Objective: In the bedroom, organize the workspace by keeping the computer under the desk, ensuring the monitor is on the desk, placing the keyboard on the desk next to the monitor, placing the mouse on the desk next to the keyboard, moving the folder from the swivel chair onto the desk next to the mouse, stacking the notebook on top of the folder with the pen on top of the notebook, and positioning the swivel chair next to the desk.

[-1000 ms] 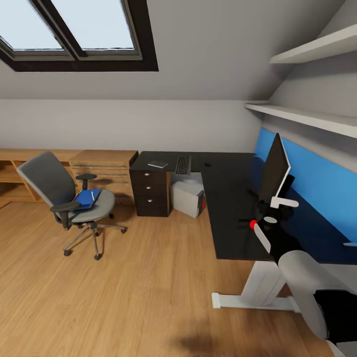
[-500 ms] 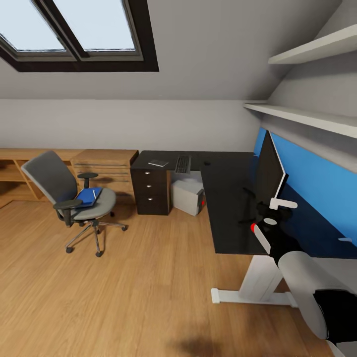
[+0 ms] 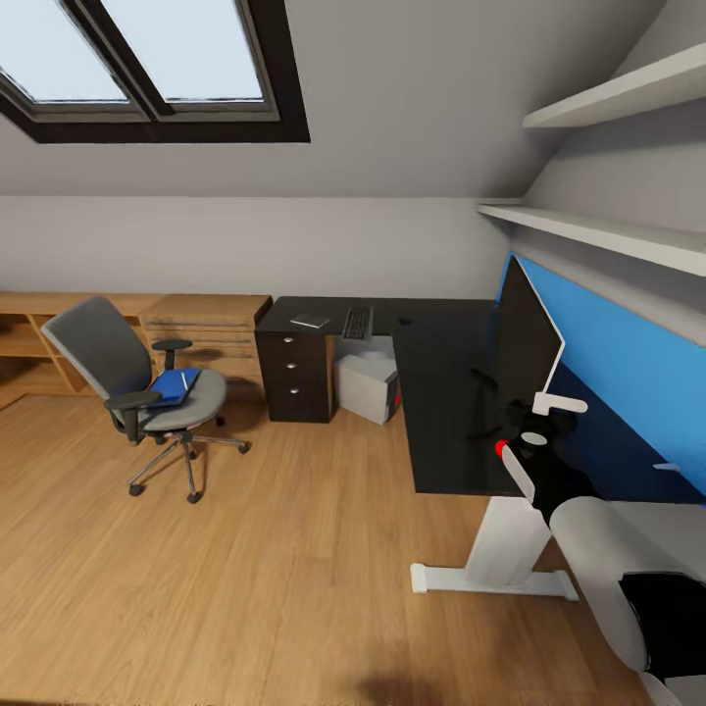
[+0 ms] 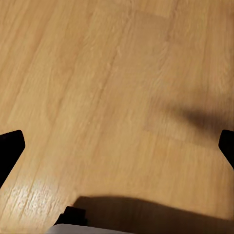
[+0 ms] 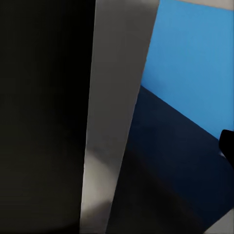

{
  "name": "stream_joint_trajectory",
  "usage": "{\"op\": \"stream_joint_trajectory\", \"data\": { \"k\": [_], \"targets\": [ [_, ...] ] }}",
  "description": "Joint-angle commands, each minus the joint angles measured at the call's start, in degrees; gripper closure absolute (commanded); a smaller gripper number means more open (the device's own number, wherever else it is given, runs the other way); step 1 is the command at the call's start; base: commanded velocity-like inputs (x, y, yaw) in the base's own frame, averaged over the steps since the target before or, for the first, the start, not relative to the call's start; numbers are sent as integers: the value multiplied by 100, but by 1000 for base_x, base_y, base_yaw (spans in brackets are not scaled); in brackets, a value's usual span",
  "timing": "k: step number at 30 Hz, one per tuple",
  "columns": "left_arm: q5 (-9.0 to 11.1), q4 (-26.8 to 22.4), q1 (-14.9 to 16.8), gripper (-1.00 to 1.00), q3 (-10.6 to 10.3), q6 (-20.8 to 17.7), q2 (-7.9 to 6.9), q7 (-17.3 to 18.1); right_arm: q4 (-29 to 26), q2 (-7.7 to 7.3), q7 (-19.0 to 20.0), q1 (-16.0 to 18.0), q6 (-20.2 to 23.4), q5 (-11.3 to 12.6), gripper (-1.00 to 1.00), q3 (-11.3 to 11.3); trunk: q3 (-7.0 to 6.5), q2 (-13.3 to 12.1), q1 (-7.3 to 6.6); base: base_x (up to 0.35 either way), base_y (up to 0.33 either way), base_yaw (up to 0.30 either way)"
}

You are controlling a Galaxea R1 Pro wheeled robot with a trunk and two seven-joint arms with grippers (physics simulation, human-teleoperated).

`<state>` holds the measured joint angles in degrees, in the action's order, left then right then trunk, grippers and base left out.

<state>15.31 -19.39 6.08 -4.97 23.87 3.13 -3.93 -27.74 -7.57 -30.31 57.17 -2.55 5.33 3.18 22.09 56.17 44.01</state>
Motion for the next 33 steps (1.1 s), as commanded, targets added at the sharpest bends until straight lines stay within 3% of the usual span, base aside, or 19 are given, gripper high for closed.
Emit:
{"op": "stream_joint_trajectory", "data": {
  "k": [1, 18, 33],
  "targets": [
    [33, 0, 4, -100, -48, 21, -2, -41, 11, -4, -27, 5, -27, 58, -100, 33, 7, 4, 0, -7, -35, 0],
    [42, 2, 0, -100, -48, 21, 0, -40, 137, -7, -24, 5, -61, 57, -100, 33, 7, 4, 0, -1, -103, 0],
    [42, 2, -1, -100, -48, 22, -5, -45, 207, 1, -22, 5, -193, 56, -100, 33, 7, 4, 0, 0, -22, 0]
  ]
}}
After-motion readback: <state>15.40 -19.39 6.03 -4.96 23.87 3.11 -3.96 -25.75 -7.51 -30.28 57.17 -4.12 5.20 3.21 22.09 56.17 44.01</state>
